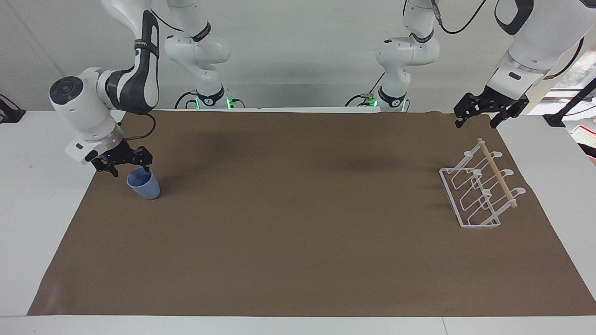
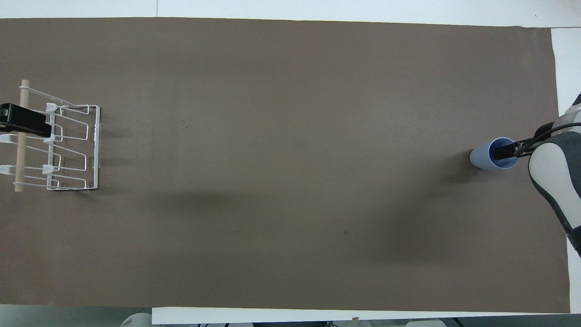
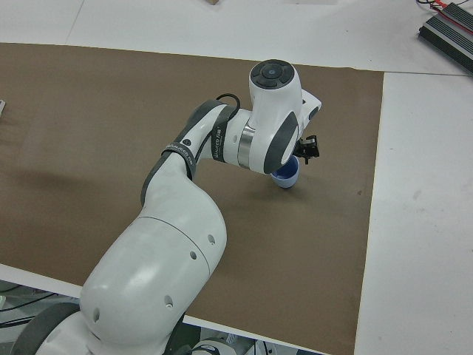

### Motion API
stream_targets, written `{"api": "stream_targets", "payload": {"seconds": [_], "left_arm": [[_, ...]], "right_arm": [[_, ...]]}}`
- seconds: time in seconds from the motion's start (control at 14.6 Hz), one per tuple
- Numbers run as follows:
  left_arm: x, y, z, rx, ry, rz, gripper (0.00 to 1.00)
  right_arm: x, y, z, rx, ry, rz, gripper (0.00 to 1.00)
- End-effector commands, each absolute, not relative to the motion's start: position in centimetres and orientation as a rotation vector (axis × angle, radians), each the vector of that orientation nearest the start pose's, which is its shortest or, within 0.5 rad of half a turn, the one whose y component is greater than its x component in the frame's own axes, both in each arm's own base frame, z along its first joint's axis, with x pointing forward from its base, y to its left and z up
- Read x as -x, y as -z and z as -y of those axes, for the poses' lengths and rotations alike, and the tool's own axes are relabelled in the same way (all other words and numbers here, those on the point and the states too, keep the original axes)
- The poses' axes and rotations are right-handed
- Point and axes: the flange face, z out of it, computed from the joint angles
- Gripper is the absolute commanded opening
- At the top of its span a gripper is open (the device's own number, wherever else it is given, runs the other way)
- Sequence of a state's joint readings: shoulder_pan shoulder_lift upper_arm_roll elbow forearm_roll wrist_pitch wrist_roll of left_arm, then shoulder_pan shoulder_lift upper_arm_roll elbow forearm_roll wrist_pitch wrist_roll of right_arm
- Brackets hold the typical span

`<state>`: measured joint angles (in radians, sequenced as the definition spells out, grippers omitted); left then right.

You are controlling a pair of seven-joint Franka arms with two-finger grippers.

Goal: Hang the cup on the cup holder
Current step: 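Grasp the light blue cup rim with the right gripper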

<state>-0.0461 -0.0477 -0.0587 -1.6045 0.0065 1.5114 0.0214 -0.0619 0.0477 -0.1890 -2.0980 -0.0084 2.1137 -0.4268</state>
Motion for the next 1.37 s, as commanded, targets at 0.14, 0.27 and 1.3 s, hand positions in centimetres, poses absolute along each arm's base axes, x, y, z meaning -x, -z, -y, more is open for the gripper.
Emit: {"api": "stream_targets", "payload": {"seconds": [0.14, 0.27, 1.3], "left_arm": [[-52.0, -62.8, 5.1, 3.131, -0.096, -0.187, 1.00], [-52.0, -62.9, 5.4, 3.131, -0.094, -0.182, 1.00], [-50.2, -62.3, 6.1, 3.109, -0.239, 0.003, 1.00]], "right_arm": [[-53.3, -37.0, 15.9, 3.101, -0.032, 0.305, 0.98], [-53.5, -37.0, 16.0, 3.101, -0.014, 0.348, 0.96], [-55.3, -39.5, 15.1, 3.011, -0.123, 0.643, 0.00]]}}
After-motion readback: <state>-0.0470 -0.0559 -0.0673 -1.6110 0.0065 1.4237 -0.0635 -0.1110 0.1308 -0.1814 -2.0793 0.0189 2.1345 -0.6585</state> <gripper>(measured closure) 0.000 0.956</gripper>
